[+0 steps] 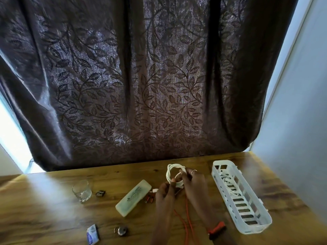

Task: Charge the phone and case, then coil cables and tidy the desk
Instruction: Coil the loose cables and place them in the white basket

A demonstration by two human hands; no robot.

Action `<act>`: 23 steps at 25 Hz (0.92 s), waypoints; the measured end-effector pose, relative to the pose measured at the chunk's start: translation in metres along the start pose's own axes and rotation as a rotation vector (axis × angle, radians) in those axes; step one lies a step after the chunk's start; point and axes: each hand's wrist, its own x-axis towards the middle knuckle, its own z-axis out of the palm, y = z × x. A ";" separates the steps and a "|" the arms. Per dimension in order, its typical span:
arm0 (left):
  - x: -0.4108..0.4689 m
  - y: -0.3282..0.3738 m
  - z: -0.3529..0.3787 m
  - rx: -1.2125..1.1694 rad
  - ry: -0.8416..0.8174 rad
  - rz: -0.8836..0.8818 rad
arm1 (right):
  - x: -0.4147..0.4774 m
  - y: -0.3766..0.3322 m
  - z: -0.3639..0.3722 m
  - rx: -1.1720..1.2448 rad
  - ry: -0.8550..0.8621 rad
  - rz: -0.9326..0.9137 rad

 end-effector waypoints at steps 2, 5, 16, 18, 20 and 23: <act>-0.001 -0.001 0.002 -0.045 0.032 -0.024 | -0.005 -0.001 0.004 -0.034 0.016 -0.022; -0.002 -0.003 0.001 -0.108 0.046 -0.050 | -0.012 -0.001 0.010 -0.093 0.050 -0.065; 0.006 -0.012 -0.023 -0.100 0.050 0.039 | 0.001 -0.003 -0.016 0.252 -0.623 0.341; 0.010 -0.011 -0.020 -0.073 0.062 0.077 | 0.001 -0.002 -0.018 0.418 -0.616 0.449; 0.009 -0.005 -0.017 -0.087 0.064 0.103 | -0.004 -0.003 -0.016 0.393 -0.547 0.433; 0.005 -0.003 -0.015 -0.148 0.111 0.131 | -0.016 -0.006 -0.011 0.144 -0.430 0.249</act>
